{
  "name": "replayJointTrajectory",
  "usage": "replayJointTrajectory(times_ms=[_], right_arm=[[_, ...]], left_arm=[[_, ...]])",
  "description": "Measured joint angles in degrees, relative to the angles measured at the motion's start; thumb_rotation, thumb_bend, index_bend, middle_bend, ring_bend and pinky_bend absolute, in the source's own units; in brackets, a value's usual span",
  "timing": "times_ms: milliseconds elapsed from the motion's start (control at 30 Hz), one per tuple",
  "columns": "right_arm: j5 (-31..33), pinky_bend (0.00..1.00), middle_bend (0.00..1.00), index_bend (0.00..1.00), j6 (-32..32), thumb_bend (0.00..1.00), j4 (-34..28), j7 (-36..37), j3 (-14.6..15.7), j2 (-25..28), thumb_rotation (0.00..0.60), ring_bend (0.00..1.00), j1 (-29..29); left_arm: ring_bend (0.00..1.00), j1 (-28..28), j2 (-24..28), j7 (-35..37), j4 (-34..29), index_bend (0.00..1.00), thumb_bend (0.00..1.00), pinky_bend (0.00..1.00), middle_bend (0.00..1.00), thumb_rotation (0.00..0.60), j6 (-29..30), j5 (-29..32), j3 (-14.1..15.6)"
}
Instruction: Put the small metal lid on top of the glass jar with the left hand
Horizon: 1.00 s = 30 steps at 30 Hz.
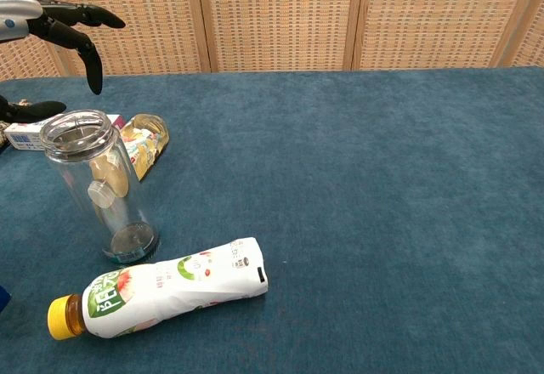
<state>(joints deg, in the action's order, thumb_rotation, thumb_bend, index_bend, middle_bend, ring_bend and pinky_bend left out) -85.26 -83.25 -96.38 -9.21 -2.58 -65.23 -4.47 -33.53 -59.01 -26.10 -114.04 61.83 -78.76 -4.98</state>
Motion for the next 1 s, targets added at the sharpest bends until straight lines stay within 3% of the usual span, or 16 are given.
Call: replayJointTrajectory(times_ms=[233, 367, 467, 733, 1000], right_arm=[[-0.01, 0.03, 0.0, 0.0, 0.12, 0.02, 0.03, -0.01, 0.01, 0.0, 0.6, 0.0, -0.06], [-0.03, 0.03, 0.0, 0.0, 0.03, 0.02, 0.0, -0.08, 0.02, 0.02, 0.6, 0.0, -0.01], [-0.04, 0.03, 0.0, 0.0, 0.0, 0.02, 0.01, -0.08, 0.02, 0.02, 0.6, 0.0, 0.0], [-0.15, 0.03, 0.0, 0.0, 0.08, 0.02, -0.19, -0.97, 0.11, -0.24, 0.6, 0.0, -0.07], [-0.14, 0.03, 0.0, 0.0, 0.05, 0.02, -0.2, -0.85, 0.11, -0.18, 0.6, 0.0, -0.03]], left_arm=[[0.0, 1.39, 0.75, 3.88, -0.93, 0.33, 0.44, 0.0, 0.0, 0.6, 2.96, -1.01, -0.6], [0.0, 3.08, 1.22, 7.03, -1.54, 0.25, 0.42, 0.0, 0.0, 0.6, 4.82, -2.47, -0.11], [0.0, 4.55, 1.9, 8.91, -1.98, 0.2, 0.37, 0.0, 0.0, 0.6, 5.68, -4.33, 1.19], [0.0, 6.76, 6.45, 9.42, -3.58, 0.18, 0.36, 0.0, 0.0, 0.6, 4.93, -9.47, 5.71], [0.0, 7.36, 10.21, 8.17, -5.64, 0.18, 0.36, 0.0, 0.0, 0.6, 2.77, -12.16, 7.56]])
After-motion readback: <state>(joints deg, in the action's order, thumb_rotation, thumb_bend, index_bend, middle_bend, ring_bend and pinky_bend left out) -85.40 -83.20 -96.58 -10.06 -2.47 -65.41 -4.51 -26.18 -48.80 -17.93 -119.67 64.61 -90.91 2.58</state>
